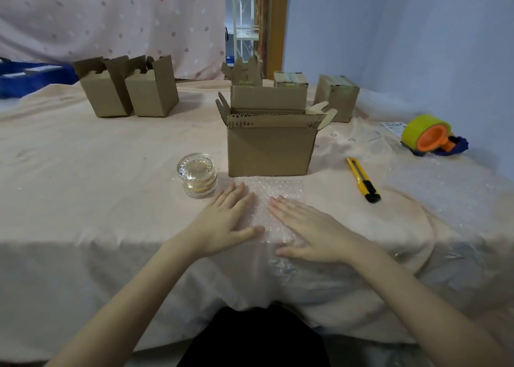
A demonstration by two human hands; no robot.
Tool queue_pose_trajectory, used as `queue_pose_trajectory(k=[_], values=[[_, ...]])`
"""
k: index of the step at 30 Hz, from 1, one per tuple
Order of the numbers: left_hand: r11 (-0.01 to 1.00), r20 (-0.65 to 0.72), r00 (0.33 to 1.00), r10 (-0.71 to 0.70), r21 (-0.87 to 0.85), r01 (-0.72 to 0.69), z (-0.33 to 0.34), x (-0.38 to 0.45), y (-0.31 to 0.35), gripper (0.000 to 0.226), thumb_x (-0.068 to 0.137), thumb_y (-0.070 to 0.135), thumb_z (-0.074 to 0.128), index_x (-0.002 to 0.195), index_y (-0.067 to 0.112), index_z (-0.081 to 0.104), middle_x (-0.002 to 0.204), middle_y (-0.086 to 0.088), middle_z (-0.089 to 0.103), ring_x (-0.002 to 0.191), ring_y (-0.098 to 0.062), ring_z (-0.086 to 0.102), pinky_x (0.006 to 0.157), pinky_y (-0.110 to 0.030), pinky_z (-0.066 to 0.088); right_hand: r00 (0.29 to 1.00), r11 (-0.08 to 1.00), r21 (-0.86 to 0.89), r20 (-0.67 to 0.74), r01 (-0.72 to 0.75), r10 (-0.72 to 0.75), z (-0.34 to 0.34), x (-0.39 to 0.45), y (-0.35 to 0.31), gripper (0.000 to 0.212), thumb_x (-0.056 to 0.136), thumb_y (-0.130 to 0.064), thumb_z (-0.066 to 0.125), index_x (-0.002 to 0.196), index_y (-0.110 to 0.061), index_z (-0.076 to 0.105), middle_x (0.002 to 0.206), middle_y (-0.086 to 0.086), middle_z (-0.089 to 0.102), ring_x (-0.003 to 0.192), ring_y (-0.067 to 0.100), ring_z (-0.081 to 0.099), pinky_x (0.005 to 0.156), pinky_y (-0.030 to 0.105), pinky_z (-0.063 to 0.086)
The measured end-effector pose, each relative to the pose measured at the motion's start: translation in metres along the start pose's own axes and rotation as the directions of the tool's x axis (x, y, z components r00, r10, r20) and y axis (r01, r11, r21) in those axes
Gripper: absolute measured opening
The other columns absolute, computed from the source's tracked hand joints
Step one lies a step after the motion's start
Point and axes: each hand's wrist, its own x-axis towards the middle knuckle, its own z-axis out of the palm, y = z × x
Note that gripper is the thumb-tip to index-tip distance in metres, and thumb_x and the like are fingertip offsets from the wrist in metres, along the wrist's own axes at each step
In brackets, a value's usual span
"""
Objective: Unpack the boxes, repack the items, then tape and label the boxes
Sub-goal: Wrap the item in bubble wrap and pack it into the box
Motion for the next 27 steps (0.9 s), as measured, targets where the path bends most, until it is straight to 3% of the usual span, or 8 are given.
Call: queue_pose_trajectory(k=[4,8,13,16,19,21,23,27], values=[[0.974,-0.112,0.977,0.184,0.158,-0.165,-0.002,-0.021,-0.012,0.098,0.073,0.088,0.026,0.145,0.022,0.037,0.156,-0.010,0.022,0.146,-0.026,0.016,0.119,-0.035,0.006,0.993,0.999,0.046,-0.117,0.011,-0.005,-0.001,-0.002,0.001,0.089,0.083,-0.074,0.032,0.149,-0.015,0.029,0.156,-0.003,0.022,0.143,0.006,0.013,0.113,0.019,0.006],[0.938,-0.388,0.866,0.314,0.268,-0.220,0.007,-0.026,0.007,0.053,0.076,0.039,0.055,0.118,0.008,0.059,0.122,-0.014,0.061,0.116,-0.032,0.057,0.098,-0.037,0.035,0.977,0.996,-0.052,-0.205,-0.069,0.057,-0.009,-0.008,-0.019,0.052,0.095,-0.042,0.042,0.138,-0.015,0.050,0.148,0.001,0.044,0.135,0.018,0.042,0.106,0.029,0.032],[0.930,-0.490,0.794,0.361,0.255,-0.265,0.012,-0.015,0.033,0.023,0.075,0.014,0.047,0.083,0.015,0.069,0.081,0.002,0.066,0.075,-0.024,0.061,0.066,-0.030,0.037,0.922,0.968,-0.207,-0.384,-0.144,0.055,-0.015,-0.006,-0.045,0.044,0.081,-0.042,0.034,0.077,-0.016,0.068,0.075,0.002,0.068,0.070,0.026,0.065,0.062,0.032,0.042],[0.957,-0.510,0.849,0.137,-0.154,-0.246,0.009,-0.016,0.010,0.021,0.070,0.011,0.052,0.081,0.023,0.066,0.080,0.006,0.068,0.076,-0.019,0.063,0.066,-0.030,0.043,0.956,0.993,-0.119,-0.292,0.002,-0.037,-0.018,-0.017,-0.028,0.055,0.072,-0.057,0.051,0.111,-0.022,0.067,0.108,-0.004,0.068,0.106,0.019,0.056,0.086,0.034,0.036],[0.756,-0.382,0.924,-0.027,-0.613,-0.231,0.007,-0.024,-0.014,0.042,0.070,-0.011,0.058,0.085,0.028,0.064,0.094,0.010,0.070,0.096,-0.010,0.066,0.080,-0.023,0.050,0.932,0.994,0.004,-0.348,0.107,-0.099,-0.014,-0.027,0.003,0.058,0.071,-0.053,0.063,0.122,-0.024,0.062,0.132,-0.007,0.058,0.129,0.012,0.043,0.102,0.030,0.031],[0.695,-0.313,0.950,0.011,-0.681,-0.232,0.005,-0.028,-0.020,0.036,0.072,-0.006,0.057,0.084,0.028,0.064,0.100,0.012,0.069,0.103,-0.010,0.064,0.083,-0.022,0.051,0.913,0.983,0.149,-0.405,0.110,-0.041,-0.005,-0.028,0.012,0.044,0.073,-0.040,0.069,0.115,-0.027,0.067,0.129,-0.011,0.061,0.129,0.008,0.046,0.100,0.032,0.038],[0.760,-0.306,0.948,0.089,-0.595,-0.263,0.002,-0.027,-0.021,0.026,0.068,0.012,0.056,0.088,0.028,0.062,0.103,0.010,0.067,0.104,-0.013,0.063,0.085,-0.031,0.052,0.892,0.968,0.220,-0.451,0.119,-0.008,0.000,-0.025,0.006,0.026,0.076,-0.030,0.070,0.102,-0.025,0.073,0.115,-0.013,0.068,0.118,0.006,0.055,0.095,0.031,0.042],[0.937,-0.395,0.875,0.279,-0.088,-0.339,0.003,-0.022,-0.016,0.041,0.067,0.049,0.071,0.097,0.022,0.064,0.106,0.009,0.064,0.107,-0.016,0.060,0.091,-0.039,0.045,0.853,0.988,0.145,-0.520,0.048,0.035,0.000,-0.014,-0.013,0.029,0.088,-0.040,0.056,0.078,-0.016,0.069,0.075,-0.009,0.066,0.076,0.009,0.057,0.079,0.026,0.042]])
